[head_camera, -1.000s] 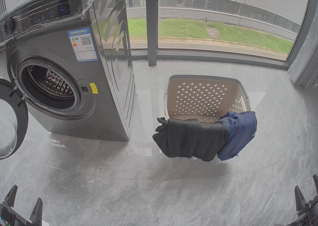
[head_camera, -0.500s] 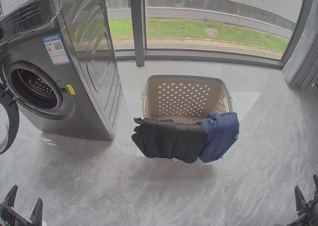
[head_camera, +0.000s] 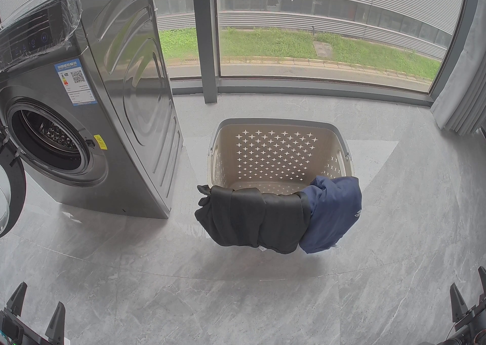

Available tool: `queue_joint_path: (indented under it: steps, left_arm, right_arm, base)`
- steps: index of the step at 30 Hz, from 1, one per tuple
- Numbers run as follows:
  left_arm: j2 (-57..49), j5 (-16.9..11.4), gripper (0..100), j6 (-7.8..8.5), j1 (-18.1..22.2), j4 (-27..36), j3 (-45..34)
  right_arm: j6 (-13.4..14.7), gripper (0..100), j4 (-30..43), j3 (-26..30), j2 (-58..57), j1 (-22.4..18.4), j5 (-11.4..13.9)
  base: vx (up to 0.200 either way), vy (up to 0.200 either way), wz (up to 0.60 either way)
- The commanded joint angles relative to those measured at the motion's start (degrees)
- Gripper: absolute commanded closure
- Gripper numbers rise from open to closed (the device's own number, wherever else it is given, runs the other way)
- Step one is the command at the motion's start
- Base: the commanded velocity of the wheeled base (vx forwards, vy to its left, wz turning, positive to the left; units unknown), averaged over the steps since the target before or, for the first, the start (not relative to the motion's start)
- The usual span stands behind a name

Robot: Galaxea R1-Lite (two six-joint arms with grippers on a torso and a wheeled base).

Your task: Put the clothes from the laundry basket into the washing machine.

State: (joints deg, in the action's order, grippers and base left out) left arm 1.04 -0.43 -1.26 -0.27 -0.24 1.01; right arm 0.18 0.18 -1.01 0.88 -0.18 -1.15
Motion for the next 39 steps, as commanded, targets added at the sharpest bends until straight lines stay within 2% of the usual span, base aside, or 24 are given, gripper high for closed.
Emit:
queue_joint_path:
  steps: [1, 5, 17, 26, 39]
  left_arm:
    - [-1.0, -0.3, 0, -0.06, 0.0, 0.0, -1.0]
    - [-1.0, -0.2, 0, 0.03, 0.0, 0.0, -1.0]
    - [-1.0, 0.0, 0, 0.03, 0.0, 0.0, -1.0]
    - [-1.0, 0.0, 0, 0.03, 0.0, 0.0, -1.0]
    - [-1.0, 0.0, 0, -0.06, 0.0, 0.0, -1.0]
  right_arm:
    - [0.0, 0, 0.0, 1.0, -0.1, 0.0, 0.0]
    - [0.0, 0, 0.0, 1.0, -0.1, 0.0, 0.0]
    - [0.0, 0, 0.0, 1.0, -0.1, 0.0, 0.0]
    - [0.0, 0, 0.0, 1.0, -0.1, 0.0, 0.0]
    - [0.0, 0, 0.0, 1.0, -0.1, 0.0, 0.0]
  base:
    - [0.0, 0.2, 0.0]
    - [0.0, 0.2, 0.0]
    - [0.0, 0.0, 0.0]
    - [0.2, 0.0, 0.0]
    - [0.0, 0.0, 0.0]
